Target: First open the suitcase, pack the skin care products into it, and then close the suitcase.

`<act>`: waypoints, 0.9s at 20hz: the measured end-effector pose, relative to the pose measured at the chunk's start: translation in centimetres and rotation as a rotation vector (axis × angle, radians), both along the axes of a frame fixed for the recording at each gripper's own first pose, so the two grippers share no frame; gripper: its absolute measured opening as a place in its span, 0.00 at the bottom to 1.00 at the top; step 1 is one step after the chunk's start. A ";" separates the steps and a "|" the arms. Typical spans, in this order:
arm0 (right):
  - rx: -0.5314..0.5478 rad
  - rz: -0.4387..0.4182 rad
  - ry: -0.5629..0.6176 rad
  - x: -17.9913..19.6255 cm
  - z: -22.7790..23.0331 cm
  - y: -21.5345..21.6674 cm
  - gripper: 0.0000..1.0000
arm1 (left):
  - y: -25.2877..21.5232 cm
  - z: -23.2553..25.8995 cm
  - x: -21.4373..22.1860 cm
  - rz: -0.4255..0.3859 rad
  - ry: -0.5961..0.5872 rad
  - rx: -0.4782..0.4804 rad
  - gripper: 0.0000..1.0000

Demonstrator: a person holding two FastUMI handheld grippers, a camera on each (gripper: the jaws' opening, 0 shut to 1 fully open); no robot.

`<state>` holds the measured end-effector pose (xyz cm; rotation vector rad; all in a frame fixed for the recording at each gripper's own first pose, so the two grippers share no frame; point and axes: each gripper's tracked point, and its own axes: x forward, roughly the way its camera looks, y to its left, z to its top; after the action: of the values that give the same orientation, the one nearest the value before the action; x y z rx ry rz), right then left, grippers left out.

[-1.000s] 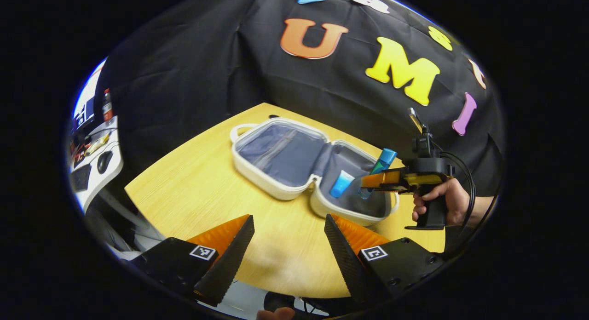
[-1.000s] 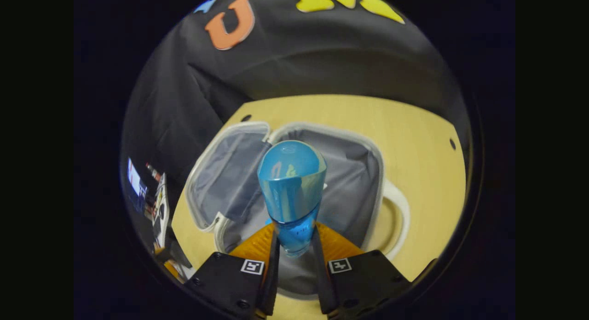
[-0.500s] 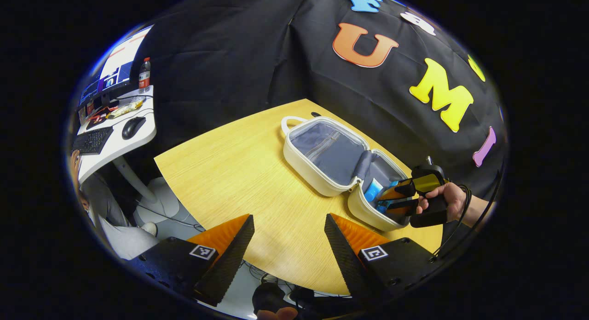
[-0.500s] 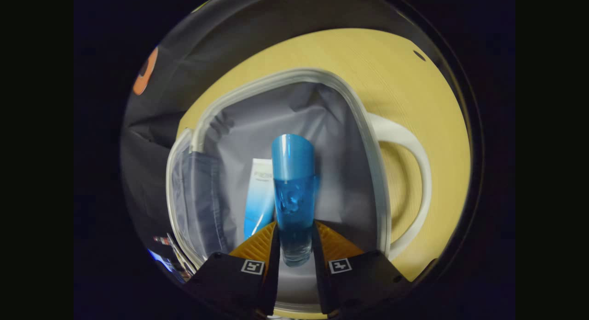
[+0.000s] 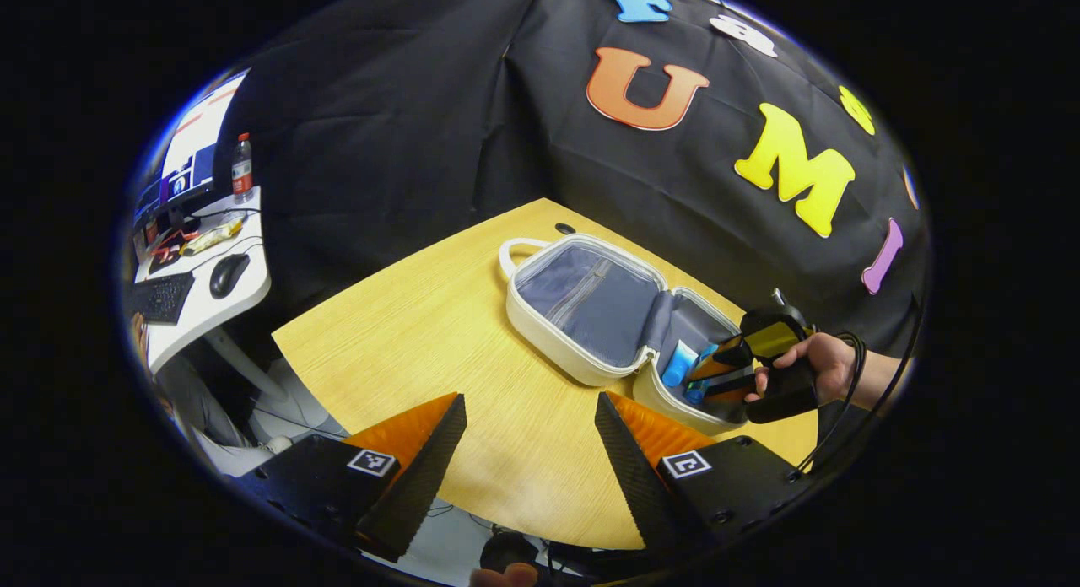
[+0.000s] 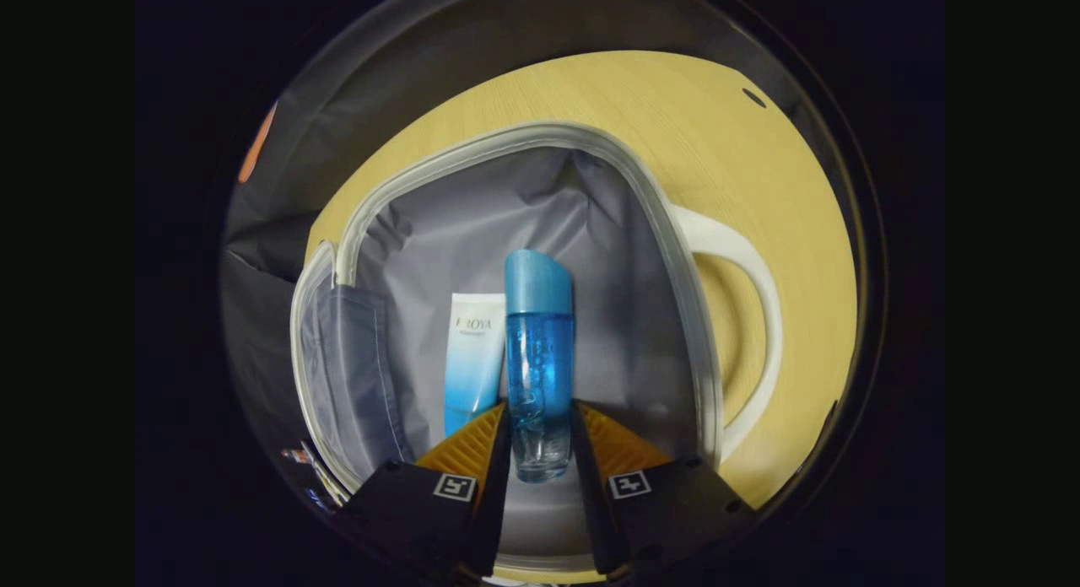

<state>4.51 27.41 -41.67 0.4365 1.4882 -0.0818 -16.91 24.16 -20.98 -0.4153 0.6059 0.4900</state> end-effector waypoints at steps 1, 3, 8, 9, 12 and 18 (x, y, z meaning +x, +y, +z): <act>0.006 0.007 0.004 -0.6 0.4 -0.3 0.40 | 0.1 0.2 0.3 -0.009 -0.002 0.005 0.98; 0.038 0.042 -0.008 -2.2 2.0 -0.9 0.44 | 0.2 0.6 0.8 -0.030 -0.007 0.022 0.98; 0.099 0.187 -0.242 -2.5 8.3 -3.1 0.64 | 0.6 1.6 2.6 -0.086 -0.033 0.047 0.99; 0.092 0.232 -0.319 -2.1 9.8 -3.7 0.72 | 1.0 2.1 3.2 -0.093 -0.043 0.066 0.99; 0.035 0.351 -0.596 -0.8 14.7 -6.3 0.65 | 2.5 3.3 4.9 -0.113 -0.076 0.115 0.99; -0.068 0.433 -1.042 -2.1 26.3 -10.5 0.65 | 7.6 5.0 8.7 -0.089 -0.190 0.091 0.99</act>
<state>2.37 16.95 -15.39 0.0481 0.5174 0.3885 -8.25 31.75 -16.01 -0.3422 0.4144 0.3867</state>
